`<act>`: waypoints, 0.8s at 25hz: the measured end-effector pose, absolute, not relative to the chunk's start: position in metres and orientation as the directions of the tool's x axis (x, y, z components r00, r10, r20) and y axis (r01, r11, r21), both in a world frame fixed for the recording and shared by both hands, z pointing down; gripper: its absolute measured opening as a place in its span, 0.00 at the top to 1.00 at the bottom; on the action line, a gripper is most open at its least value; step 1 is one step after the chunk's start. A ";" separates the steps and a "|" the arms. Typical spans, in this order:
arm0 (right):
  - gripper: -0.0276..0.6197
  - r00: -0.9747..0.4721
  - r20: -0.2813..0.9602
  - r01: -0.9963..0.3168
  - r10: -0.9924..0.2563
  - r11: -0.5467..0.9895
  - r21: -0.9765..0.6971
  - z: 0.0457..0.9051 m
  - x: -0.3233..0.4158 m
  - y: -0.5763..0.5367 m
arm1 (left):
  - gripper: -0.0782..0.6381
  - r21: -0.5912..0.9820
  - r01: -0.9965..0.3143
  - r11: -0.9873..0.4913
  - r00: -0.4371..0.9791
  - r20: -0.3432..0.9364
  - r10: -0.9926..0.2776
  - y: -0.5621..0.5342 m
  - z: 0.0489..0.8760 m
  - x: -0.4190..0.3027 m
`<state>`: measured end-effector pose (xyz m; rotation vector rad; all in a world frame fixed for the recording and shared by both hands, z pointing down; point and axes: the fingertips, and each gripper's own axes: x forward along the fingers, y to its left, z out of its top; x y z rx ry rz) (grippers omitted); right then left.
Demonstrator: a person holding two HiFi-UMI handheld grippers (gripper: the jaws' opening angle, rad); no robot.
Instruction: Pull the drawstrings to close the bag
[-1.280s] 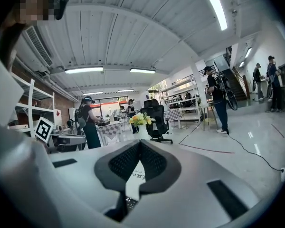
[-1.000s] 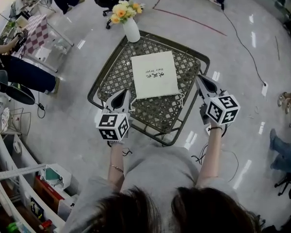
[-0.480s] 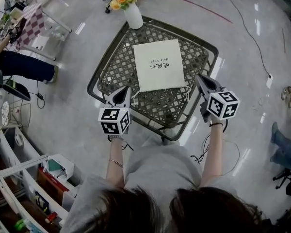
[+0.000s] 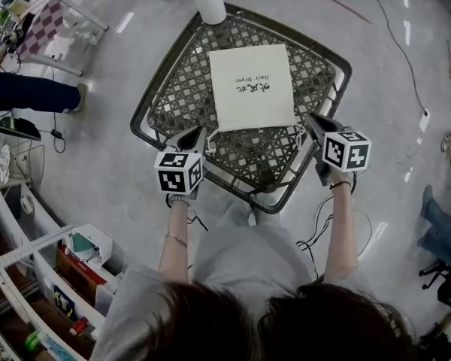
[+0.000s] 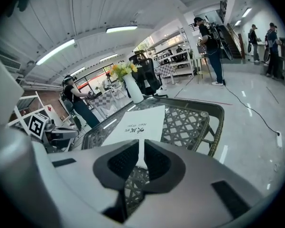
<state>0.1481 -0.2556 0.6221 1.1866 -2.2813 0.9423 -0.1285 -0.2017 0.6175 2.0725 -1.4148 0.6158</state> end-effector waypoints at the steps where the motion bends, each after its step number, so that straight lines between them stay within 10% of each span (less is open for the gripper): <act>1: 0.89 -0.560 0.627 -0.827 -0.542 0.414 -0.382 0.629 0.147 -0.255 | 0.85 0.191 -0.936 -0.294 0.345 0.655 -0.673 -0.202 0.623 -0.129; 20: 0.63 -0.482 0.791 -0.851 -0.377 0.415 -0.321 0.719 0.141 -0.245 | 0.68 0.166 -0.888 -0.428 0.392 0.759 -0.520 -0.201 0.704 -0.114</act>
